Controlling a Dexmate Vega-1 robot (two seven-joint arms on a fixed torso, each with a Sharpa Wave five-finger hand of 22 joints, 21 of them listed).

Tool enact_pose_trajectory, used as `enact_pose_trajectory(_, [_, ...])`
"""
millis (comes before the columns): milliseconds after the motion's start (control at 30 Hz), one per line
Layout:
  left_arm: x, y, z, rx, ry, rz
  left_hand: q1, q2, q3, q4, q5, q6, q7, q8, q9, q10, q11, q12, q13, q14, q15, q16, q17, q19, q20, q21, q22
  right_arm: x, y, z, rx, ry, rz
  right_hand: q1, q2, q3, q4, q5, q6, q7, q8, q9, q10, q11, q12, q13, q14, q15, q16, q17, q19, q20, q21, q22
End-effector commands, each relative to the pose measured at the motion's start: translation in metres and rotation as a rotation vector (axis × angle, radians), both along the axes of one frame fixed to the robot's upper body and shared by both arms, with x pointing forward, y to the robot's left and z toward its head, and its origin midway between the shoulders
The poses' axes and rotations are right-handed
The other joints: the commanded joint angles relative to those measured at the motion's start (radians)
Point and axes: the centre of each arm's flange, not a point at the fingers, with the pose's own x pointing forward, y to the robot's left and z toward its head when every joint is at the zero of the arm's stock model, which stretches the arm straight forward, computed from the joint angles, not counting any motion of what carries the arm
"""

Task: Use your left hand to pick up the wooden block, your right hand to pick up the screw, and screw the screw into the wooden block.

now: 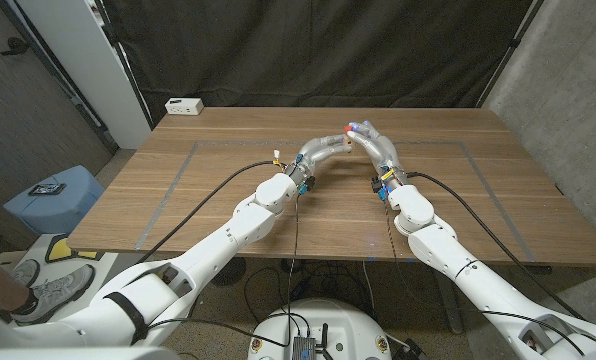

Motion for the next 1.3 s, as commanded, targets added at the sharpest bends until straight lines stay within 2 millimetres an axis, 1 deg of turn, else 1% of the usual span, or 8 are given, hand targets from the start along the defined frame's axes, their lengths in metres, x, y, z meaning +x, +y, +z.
enact_pose_trajectory(33, [-0.001,0.000,0.000,0.006,-0.001,-0.002,0.001,0.013,0.002,0.005,0.004,0.013,0.010,0.003,0.002,0.010,0.001,0.009,0.068,0.014,-0.081,0.000,0.001,0.007,0.003,0.007,0.005,-0.001,-0.001,-0.002,-0.005,-0.006,0.011,-0.014,-0.002,-0.006,-0.002,0.005,-0.018,0.001,-0.011,-0.002,-0.018,0.000,-0.003,0.003,-0.013,-0.001,-0.001,0.002,-0.010,0.001,-0.003,0.004])
enact_pose_trajectory(367, [-0.004,0.000,0.000,0.010,-0.004,-0.003,0.002,0.013,0.002,0.005,0.004,0.015,0.010,0.003,0.002,0.011,0.001,0.008,0.069,0.014,-0.082,0.000,0.002,0.007,0.002,0.007,0.005,-0.003,-0.002,-0.001,-0.019,-0.010,0.024,-0.035,-0.007,-0.012,0.003,0.006,-0.085,0.003,-0.050,-0.016,-0.047,0.004,-0.002,0.003,-0.031,0.008,-0.004,0.003,-0.027,0.006,-0.003,0.005])
enact_pose_trajectory(633, [-0.005,0.001,0.001,0.018,-0.008,0.002,0.002,0.013,0.002,0.005,0.004,0.014,0.009,0.003,0.002,0.011,0.001,0.008,0.069,0.013,-0.082,0.000,0.002,0.007,0.002,0.006,0.005,-0.005,-0.005,0.003,-0.037,-0.013,0.030,-0.051,-0.012,-0.017,0.006,0.007,-0.116,0.010,-0.071,-0.025,-0.072,0.016,-0.003,0.003,-0.046,0.015,-0.006,0.004,-0.041,0.009,-0.003,0.005])
enact_pose_trajectory(700, [-0.005,0.001,0.001,0.019,-0.009,0.003,0.001,0.013,0.001,0.005,0.004,0.015,0.010,0.004,0.002,0.011,0.001,0.008,0.069,0.013,-0.082,0.000,0.002,0.007,0.002,0.006,0.005,-0.006,-0.006,0.004,-0.049,-0.016,0.027,-0.056,-0.012,-0.018,0.007,0.007,-0.122,0.014,-0.076,-0.027,-0.077,0.023,-0.002,0.003,-0.051,0.019,-0.007,0.004,-0.045,0.011,-0.003,0.005])
enact_pose_trajectory(867, [-0.006,0.002,0.001,0.021,-0.009,0.003,0.003,0.012,0.001,0.004,0.005,0.017,0.010,0.004,0.002,0.012,0.001,0.008,0.070,0.014,-0.082,-0.001,0.002,0.007,0.002,0.006,0.005,-0.009,-0.012,0.010,-0.077,-0.023,0.001,-0.070,-0.014,-0.022,0.011,0.005,-0.147,0.041,-0.091,-0.033,-0.091,0.035,-0.001,0.004,-0.064,0.025,-0.008,0.005,-0.055,0.013,-0.003,0.005])
enact_pose_trajectory(1033, [-0.006,0.003,0.000,0.019,-0.006,0.004,0.003,0.012,0.001,0.004,0.005,0.018,0.010,0.005,0.002,0.013,0.000,0.008,0.070,0.014,-0.081,-0.001,0.002,0.007,0.003,0.006,0.005,-0.013,-0.019,0.016,-0.111,-0.030,-0.028,-0.079,-0.013,-0.024,0.013,0.005,-0.155,0.061,-0.098,-0.036,-0.100,0.048,-0.001,0.004,-0.072,0.028,-0.009,0.005,-0.062,0.015,-0.003,0.005])
enact_pose_trajectory(1200, [-0.006,0.004,-0.001,0.019,-0.006,0.005,0.004,0.013,0.002,0.004,0.005,0.015,0.008,0.004,0.002,0.012,0.001,0.008,0.070,0.013,-0.081,-0.001,0.002,0.007,0.003,0.006,0.005,-0.015,-0.026,0.022,-0.154,-0.028,-0.040,-0.091,-0.011,-0.026,0.016,0.005,-0.166,0.077,-0.107,-0.039,-0.113,0.067,-0.001,0.004,-0.089,0.036,-0.012,0.005,-0.081,0.022,-0.007,0.005])
enact_pose_trajectory(1300, [-0.007,0.005,-0.001,0.019,-0.008,0.006,0.006,0.014,0.003,0.003,0.005,0.014,0.009,0.003,0.002,0.012,0.001,0.007,0.071,0.012,-0.080,-0.001,0.003,0.006,0.004,0.006,0.005,-0.016,-0.028,0.025,-0.187,-0.026,-0.045,-0.095,-0.011,-0.027,0.017,0.005,-0.171,0.082,-0.110,-0.040,-0.117,0.069,0.000,0.005,-0.097,0.041,-0.013,0.005,-0.089,0.025,-0.008,0.005])
